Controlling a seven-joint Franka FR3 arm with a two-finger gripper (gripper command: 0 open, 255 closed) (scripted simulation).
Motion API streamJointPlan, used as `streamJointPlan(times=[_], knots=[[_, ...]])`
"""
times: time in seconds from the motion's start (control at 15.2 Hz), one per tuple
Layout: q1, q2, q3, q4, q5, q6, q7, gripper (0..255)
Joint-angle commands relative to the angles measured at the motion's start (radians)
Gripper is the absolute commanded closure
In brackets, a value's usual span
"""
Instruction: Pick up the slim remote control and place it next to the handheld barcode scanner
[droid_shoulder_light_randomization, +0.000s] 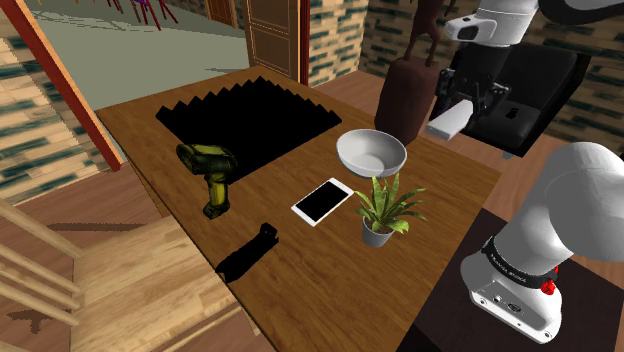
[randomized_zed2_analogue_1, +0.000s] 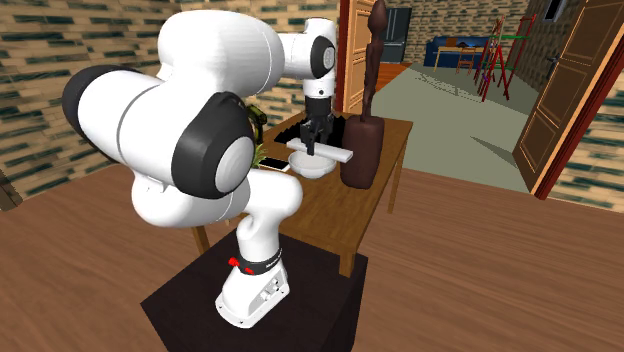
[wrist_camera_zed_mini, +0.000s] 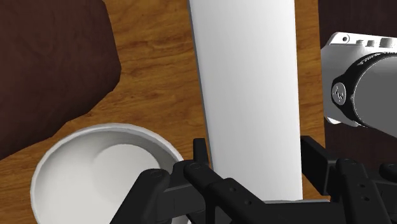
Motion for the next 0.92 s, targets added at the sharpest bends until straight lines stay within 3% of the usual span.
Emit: streamJointPlan(times=[0.0, 0.86], knots=[[0.003, 0.002, 0.007, 0.028, 0.007, -0.026, -0.001, 255], [0.021, 0.053, 0.041, 0.227, 0.041, -0.174, -0.008, 255]])
